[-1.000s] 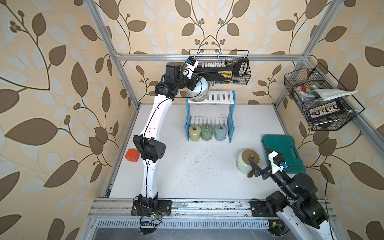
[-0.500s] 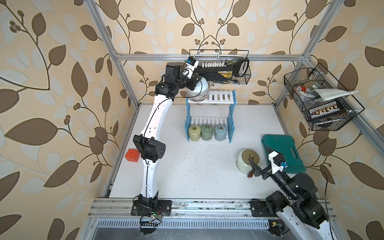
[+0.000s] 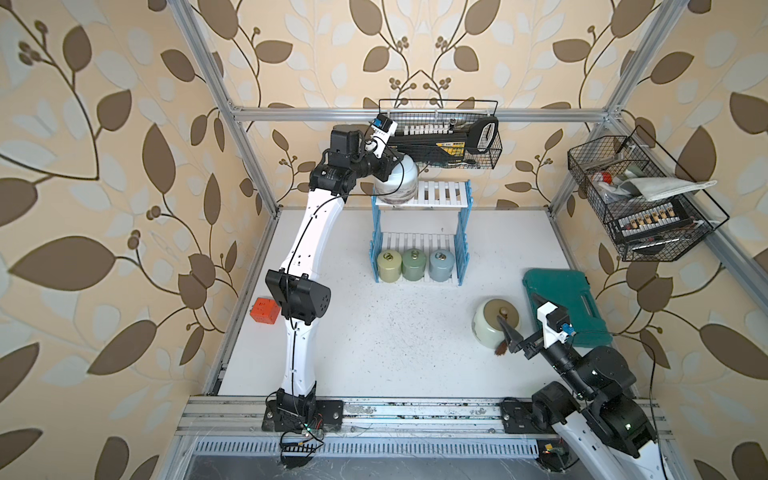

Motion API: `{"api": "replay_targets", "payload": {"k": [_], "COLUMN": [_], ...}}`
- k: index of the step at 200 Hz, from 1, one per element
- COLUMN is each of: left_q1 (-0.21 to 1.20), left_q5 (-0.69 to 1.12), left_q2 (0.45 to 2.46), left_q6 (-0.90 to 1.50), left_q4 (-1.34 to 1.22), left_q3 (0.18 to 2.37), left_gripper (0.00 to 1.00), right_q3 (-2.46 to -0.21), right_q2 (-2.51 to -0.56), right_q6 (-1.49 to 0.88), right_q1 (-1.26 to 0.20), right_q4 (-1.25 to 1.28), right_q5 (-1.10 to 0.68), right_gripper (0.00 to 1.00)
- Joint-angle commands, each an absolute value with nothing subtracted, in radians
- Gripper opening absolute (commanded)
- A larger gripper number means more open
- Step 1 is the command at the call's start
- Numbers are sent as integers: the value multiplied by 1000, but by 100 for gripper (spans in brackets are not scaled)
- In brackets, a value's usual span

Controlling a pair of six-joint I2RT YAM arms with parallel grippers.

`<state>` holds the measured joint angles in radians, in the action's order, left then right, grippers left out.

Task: Remove the tea canisters from the shelf
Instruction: Pick up the tea canister from the shelf.

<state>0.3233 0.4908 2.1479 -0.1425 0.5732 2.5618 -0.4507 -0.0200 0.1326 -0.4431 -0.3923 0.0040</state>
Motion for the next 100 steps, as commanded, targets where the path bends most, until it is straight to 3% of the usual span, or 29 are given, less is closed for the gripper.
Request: {"api": "replay_targets", "payload": {"k": [1,100], "left_q1": [347,394], "left_q5": [576,665], "left_q2": [1973,1727], "left_q6": [-160,-175], "left_q4": [406,328], "left_q3": [2552,2235], "left_gripper": [0,0], "right_q3": [-458,-456], "right_q2": [-11,-11], "right_q6": [141,141], "right_q1": [-444,-444], "right_q4": [-381,-378], "right_q5": [14,20], "right_gripper": [99,99]}}
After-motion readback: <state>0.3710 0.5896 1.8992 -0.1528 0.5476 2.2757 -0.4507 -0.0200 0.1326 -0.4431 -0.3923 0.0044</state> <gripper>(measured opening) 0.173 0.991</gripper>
